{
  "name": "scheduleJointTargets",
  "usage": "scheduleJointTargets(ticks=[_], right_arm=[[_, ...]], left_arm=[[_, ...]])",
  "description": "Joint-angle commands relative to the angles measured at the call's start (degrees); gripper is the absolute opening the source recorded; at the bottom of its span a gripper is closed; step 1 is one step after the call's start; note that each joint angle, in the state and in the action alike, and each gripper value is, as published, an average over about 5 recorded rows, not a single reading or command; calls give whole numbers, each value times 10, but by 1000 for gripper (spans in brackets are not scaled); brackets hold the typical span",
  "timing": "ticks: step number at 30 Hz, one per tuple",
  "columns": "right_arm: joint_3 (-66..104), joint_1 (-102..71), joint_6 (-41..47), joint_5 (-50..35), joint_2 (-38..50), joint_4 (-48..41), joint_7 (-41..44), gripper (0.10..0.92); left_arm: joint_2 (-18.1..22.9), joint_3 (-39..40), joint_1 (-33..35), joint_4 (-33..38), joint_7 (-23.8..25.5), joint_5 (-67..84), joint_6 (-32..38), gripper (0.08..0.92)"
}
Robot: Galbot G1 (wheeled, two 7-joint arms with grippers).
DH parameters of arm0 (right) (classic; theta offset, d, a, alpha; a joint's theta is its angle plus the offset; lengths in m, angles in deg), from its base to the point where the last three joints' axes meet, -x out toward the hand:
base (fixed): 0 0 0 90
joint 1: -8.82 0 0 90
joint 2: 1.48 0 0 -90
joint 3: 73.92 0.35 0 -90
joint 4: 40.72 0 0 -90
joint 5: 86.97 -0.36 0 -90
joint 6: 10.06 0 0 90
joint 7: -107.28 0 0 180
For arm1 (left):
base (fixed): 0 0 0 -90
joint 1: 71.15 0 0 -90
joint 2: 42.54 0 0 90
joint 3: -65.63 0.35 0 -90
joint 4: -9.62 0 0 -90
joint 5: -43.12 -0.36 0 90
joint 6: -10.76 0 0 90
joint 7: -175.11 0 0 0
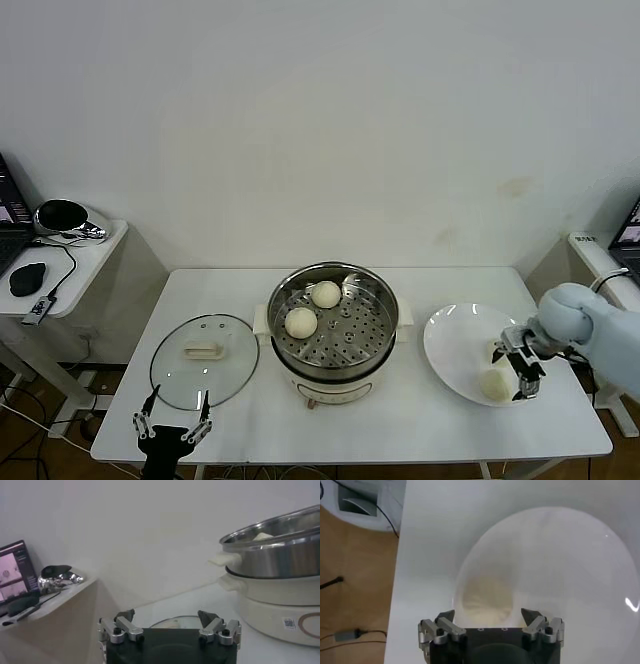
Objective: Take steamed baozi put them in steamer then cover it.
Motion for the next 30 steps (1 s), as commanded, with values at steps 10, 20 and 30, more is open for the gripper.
scheduleJointTargets(ticks=[10,20,30], right_arm=[[13,-20,15,1,-27,-30,2,724],[-18,34,21,-20,-16,-13,12,589],[-109,274,35,-120,-15,17,43,573]], left_arm=[[1,1,-3,-2,0,1,1,823],[0,1,-2,-1,-1,1,1,823],[-2,3,-5,2,0,2,1,823]])
